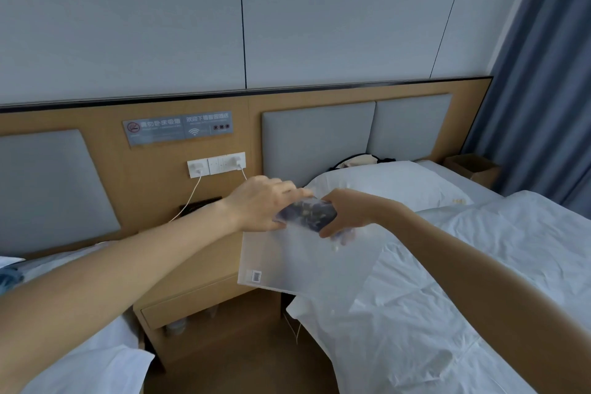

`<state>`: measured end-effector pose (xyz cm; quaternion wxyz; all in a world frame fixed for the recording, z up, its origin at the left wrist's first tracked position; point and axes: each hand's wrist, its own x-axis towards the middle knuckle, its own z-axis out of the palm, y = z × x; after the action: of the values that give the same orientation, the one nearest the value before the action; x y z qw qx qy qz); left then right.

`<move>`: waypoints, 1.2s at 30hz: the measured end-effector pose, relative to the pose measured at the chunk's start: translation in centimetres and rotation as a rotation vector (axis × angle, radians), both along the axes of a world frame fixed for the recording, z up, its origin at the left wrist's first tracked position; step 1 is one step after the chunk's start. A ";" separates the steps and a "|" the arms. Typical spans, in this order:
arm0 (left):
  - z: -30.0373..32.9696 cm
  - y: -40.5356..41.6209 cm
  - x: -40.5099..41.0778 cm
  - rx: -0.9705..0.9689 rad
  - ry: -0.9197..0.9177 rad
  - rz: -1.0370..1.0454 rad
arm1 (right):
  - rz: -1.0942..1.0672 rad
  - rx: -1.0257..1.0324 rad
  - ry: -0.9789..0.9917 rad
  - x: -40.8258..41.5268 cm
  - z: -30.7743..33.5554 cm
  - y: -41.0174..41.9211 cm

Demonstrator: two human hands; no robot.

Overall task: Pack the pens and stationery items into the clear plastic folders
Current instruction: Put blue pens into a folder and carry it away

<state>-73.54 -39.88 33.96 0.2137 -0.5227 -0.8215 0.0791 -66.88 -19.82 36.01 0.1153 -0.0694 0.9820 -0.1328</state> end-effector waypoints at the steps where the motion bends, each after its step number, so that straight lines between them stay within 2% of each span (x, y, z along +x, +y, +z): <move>1: -0.6 0.1 0.1 0.032 0.084 -0.028 | -0.018 -0.031 -0.010 0.0 0.1 0.2; 4: -2.1 0.9 0.3 0.102 0.289 -0.011 | -0.051 -0.169 -0.053 0.2 0.5 0.4; 7: -3.0 1.7 0.8 0.128 0.334 -0.002 | -0.060 -0.236 -0.067 0.3 0.9 0.5; 11: -3.4 2.0 1.2 0.161 0.315 -0.015 | -0.073 -0.183 -0.060 0.3 1.0 0.8; 17: -3.6 2.3 0.7 0.153 0.324 -0.035 | -0.090 -0.208 -0.071 0.3 0.4 1.3; 25: -3.7 2.3 0.6 0.250 0.235 -0.125 | -0.051 -0.375 -0.128 1.1 -0.2 0.8; 29: -3.6 1.7 0.5 0.226 0.296 -0.184 | -0.046 -0.457 -0.156 1.3 -0.2 0.9; 36: -3.7 0.1 0.1 0.171 0.324 -0.100 | -0.046 -0.554 -0.216 2.3 0.8 1.2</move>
<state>-73.40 -39.77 30.22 0.3904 -0.5233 -0.7531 0.0813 -64.61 -18.62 36.80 0.1927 -0.0614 0.8916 -0.4050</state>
